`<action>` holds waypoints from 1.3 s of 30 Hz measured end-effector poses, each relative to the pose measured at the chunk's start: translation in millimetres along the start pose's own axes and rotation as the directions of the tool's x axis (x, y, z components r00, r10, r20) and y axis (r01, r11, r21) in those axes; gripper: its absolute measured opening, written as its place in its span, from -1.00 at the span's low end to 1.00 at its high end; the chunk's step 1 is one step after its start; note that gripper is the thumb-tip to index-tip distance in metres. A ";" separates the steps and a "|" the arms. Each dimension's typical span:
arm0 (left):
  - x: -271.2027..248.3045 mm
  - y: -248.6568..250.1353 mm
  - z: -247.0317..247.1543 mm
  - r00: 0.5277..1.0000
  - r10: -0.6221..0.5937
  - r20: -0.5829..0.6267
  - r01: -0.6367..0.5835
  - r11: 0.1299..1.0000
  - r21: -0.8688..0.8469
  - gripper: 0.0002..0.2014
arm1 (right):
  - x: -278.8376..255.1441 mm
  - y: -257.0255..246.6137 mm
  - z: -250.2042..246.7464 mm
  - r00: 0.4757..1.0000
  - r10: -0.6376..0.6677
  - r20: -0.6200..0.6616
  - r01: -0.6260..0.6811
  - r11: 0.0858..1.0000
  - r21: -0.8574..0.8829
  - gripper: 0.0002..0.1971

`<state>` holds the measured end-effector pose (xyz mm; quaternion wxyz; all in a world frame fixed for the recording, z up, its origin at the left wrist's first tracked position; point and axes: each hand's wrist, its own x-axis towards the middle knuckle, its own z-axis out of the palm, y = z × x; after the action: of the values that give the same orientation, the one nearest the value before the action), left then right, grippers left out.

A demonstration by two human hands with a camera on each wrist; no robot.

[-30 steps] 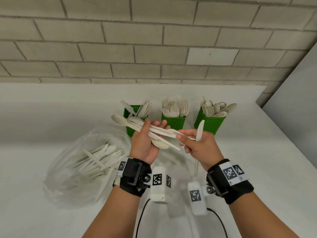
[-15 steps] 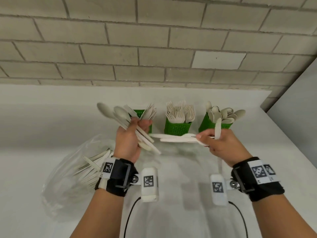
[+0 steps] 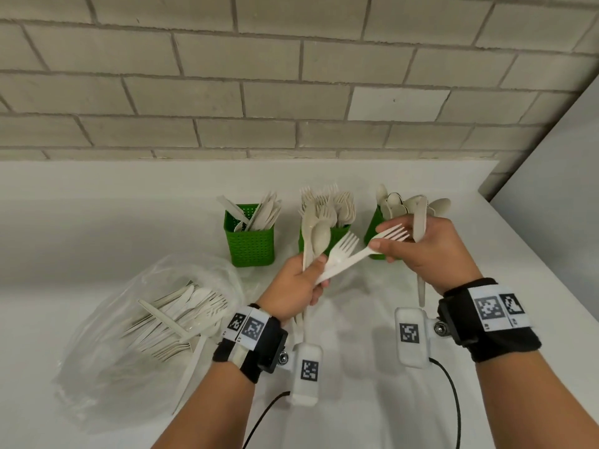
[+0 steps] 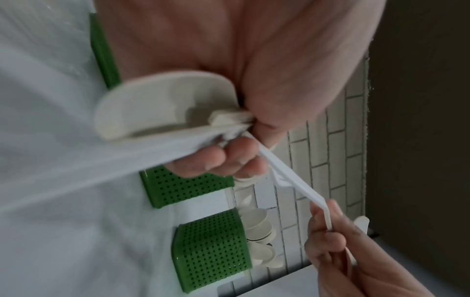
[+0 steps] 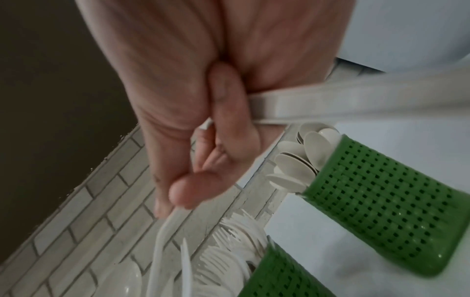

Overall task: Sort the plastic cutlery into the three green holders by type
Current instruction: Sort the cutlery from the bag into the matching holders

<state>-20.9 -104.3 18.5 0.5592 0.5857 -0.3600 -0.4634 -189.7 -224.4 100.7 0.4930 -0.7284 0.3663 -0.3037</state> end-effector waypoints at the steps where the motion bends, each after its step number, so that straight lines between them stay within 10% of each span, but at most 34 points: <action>1: 1.8 0.7 -1.2 1.000 0.003 -0.028 -0.003 1.000 -0.009 -0.76 | -0.4 1.1 -0.9 1.000 0.005 0.028 -0.005 1.000 0.004 -0.87; 6: 2.1 8.6 -3.6 0.999 0.038 0.000 -0.038 0.997 0.061 -0.71 | -2.6 -8.5 6.0 0.969 0.039 0.243 -0.039 0.999 -0.005 -0.82; 13: -3.5 11.7 0.7 0.997 0.065 0.038 -0.065 0.998 -0.013 -0.70 | 7.0 -5.5 39.9 0.995 -0.057 0.087 0.066 0.993 -0.103 -0.93; 21: -2.1 6.9 -37.9 0.941 0.046 -0.335 -0.108 0.979 -0.170 -0.74 | 40.8 -43.8 8.1 0.920 -0.300 -0.253 0.204 0.916 -0.347 -0.88; 28: -4.4 13.8 -29.2 0.970 0.048 -0.236 -0.103 0.969 -0.223 -0.76 | 58.1 -26.4 42.4 0.877 -0.465 -0.121 0.334 0.771 -0.541 -0.76; 39: -6.8 15.1 -26.9 0.972 0.034 -0.230 -0.092 0.965 -0.244 -0.77 | 71.2 -9.7 56.3 0.959 -0.281 0.045 0.235 0.694 -0.681 -0.63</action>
<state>3.9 -91.0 32.9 0.6808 0.5463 -0.2511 -0.4183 -103.3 -253.5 97.1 0.1333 -0.8919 0.3611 -0.2376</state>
